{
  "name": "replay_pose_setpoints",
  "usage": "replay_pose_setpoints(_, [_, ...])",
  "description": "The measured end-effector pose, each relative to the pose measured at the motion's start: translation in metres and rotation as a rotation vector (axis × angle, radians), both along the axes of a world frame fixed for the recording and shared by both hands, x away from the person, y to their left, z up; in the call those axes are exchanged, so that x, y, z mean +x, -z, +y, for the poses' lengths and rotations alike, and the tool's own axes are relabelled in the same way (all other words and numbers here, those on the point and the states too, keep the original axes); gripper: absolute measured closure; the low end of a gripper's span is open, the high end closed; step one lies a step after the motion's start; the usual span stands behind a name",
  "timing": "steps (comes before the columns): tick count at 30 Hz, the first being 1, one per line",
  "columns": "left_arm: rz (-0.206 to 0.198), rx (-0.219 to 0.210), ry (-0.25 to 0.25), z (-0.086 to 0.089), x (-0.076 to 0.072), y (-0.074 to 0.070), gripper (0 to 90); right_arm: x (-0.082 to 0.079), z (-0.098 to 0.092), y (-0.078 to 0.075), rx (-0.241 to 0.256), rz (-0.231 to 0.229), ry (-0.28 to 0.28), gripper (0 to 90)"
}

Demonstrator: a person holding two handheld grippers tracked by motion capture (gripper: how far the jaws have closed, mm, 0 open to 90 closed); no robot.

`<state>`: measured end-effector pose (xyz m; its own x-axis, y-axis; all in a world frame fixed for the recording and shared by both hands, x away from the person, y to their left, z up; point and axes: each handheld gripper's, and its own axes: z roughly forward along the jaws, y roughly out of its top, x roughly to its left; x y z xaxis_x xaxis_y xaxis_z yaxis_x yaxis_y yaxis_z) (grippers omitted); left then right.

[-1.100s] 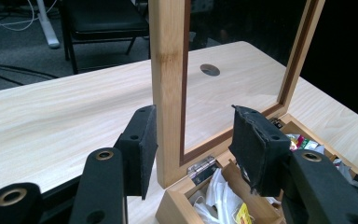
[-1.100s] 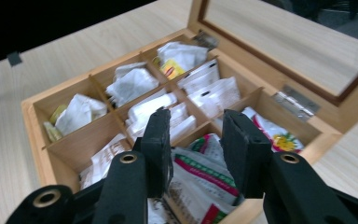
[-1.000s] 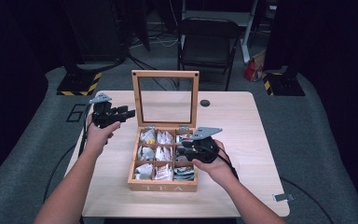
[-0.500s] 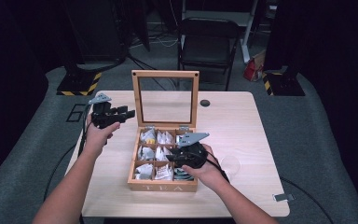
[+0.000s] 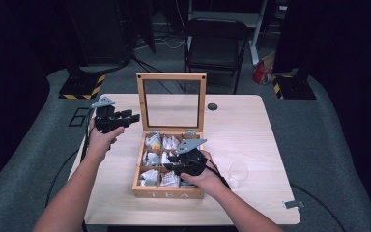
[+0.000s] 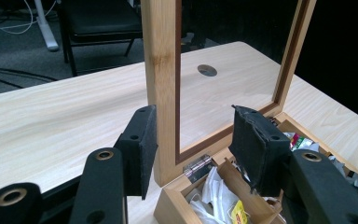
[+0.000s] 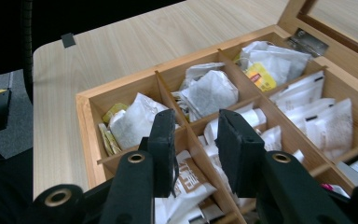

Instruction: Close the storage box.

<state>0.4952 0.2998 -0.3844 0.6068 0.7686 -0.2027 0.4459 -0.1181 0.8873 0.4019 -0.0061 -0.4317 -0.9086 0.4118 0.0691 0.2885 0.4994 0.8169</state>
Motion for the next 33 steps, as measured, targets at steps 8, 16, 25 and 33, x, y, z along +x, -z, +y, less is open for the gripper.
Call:
replay_pose_setpoints(8, [0.000,0.002,0.005,-0.001,0.000,0.000,50.3,-0.001,0.012,0.003,0.007,0.006,-0.014,67.5])
replay_pose_setpoints(16, [-0.002,0.006,0.011,0.000,0.000,-0.001,50.2,0.000,0.022,0.008,0.001,0.032,-0.040,69.7])
replay_pose_setpoints(25, [-0.005,0.004,0.009,0.000,-0.001,-0.001,50.4,0.004,0.034,0.015,-0.007,0.050,-0.056,70.7])
replay_pose_setpoints(33, [-0.005,-0.002,0.006,0.002,-0.002,-0.003,50.4,0.004,0.044,0.015,-0.026,0.063,-0.076,72.2])
